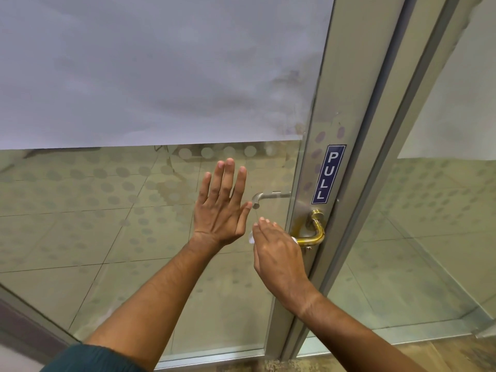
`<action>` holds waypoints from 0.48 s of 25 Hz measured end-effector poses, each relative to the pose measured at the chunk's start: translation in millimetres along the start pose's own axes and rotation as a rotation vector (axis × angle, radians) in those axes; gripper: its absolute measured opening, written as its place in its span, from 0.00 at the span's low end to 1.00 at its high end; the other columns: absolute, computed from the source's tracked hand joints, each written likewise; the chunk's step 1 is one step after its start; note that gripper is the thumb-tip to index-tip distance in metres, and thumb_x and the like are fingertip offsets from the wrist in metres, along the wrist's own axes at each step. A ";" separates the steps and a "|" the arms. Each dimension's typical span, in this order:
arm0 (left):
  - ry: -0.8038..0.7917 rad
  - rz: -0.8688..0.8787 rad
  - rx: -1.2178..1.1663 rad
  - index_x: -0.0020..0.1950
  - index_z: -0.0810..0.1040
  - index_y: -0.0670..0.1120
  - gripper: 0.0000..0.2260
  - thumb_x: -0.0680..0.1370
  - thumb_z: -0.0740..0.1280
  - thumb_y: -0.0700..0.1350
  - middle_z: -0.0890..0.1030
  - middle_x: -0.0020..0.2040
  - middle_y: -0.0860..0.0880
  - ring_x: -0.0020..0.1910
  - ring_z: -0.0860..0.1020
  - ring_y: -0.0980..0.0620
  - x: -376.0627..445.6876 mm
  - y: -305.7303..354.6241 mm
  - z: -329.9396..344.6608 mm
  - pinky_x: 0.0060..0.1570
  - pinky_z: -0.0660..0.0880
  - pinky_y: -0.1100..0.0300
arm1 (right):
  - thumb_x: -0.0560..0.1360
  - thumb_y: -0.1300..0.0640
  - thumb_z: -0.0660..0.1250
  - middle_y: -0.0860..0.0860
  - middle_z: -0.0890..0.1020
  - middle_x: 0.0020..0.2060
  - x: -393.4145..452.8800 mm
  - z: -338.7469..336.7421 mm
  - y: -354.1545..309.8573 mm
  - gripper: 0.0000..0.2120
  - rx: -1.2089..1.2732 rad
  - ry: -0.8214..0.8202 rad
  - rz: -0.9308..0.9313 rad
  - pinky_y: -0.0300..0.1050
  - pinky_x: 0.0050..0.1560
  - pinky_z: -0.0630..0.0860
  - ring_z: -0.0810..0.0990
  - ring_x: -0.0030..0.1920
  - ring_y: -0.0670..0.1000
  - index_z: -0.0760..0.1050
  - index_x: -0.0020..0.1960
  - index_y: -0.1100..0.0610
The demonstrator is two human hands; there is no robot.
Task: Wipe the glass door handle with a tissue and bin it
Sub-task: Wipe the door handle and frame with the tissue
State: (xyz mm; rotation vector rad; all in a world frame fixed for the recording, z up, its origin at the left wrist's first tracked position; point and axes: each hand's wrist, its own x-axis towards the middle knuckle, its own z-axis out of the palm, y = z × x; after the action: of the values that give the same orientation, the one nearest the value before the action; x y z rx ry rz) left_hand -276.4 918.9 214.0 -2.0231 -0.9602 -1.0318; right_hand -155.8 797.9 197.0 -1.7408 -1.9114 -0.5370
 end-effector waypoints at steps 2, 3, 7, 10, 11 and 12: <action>0.008 -0.037 -0.027 0.81 0.37 0.44 0.38 0.81 0.54 0.58 0.32 0.80 0.44 0.80 0.35 0.45 4.5 6.3 0.6 0.79 0.37 0.48 | 0.64 0.65 0.78 0.61 0.83 0.55 -1.9 3.7 1.3 0.23 -0.015 0.013 -0.027 0.52 0.58 0.78 0.83 0.56 0.58 0.80 0.59 0.65; 0.016 -0.052 -0.031 0.81 0.37 0.44 0.37 0.81 0.53 0.58 0.31 0.80 0.44 0.80 0.35 0.45 6.4 9.0 1.9 0.79 0.37 0.48 | 0.63 0.65 0.78 0.61 0.83 0.56 -3.4 5.0 3.3 0.25 -0.021 0.015 -0.041 0.52 0.59 0.77 0.83 0.57 0.58 0.80 0.60 0.65; 0.056 -0.048 0.010 0.81 0.38 0.43 0.37 0.81 0.51 0.59 0.32 0.80 0.43 0.80 0.36 0.45 7.2 9.5 8.7 0.79 0.38 0.47 | 0.65 0.64 0.78 0.61 0.82 0.58 -11.6 9.3 15.5 0.26 -0.006 0.035 -0.128 0.52 0.62 0.74 0.81 0.59 0.57 0.78 0.62 0.64; 0.091 -0.038 0.031 0.82 0.40 0.43 0.36 0.82 0.51 0.59 0.34 0.81 0.43 0.81 0.38 0.45 6.2 7.6 11.9 0.79 0.39 0.47 | 0.68 0.63 0.76 0.60 0.81 0.59 -17.5 7.7 25.9 0.24 0.025 0.048 -0.193 0.51 0.66 0.70 0.80 0.61 0.57 0.77 0.63 0.64; 0.100 -0.035 0.033 0.82 0.41 0.43 0.36 0.82 0.51 0.59 0.35 0.81 0.43 0.81 0.38 0.45 6.1 7.9 12.2 0.79 0.40 0.47 | 0.68 0.63 0.76 0.60 0.81 0.59 -19.2 6.5 28.9 0.24 0.035 0.054 -0.206 0.51 0.66 0.69 0.80 0.61 0.57 0.77 0.63 0.64; 0.106 -0.035 0.036 0.82 0.42 0.42 0.35 0.82 0.51 0.59 0.35 0.81 0.43 0.81 0.39 0.45 5.8 8.2 12.4 0.79 0.40 0.47 | 0.68 0.63 0.76 0.60 0.81 0.59 -21.0 5.6 31.3 0.25 0.044 0.060 -0.216 0.51 0.67 0.67 0.80 0.61 0.57 0.78 0.63 0.64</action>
State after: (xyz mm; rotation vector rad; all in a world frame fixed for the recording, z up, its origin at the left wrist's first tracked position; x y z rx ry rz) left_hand -262.6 926.4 211.2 -1.9084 -0.9542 -1.1207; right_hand -123.9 787.8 178.6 -1.4835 -2.0650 -0.6124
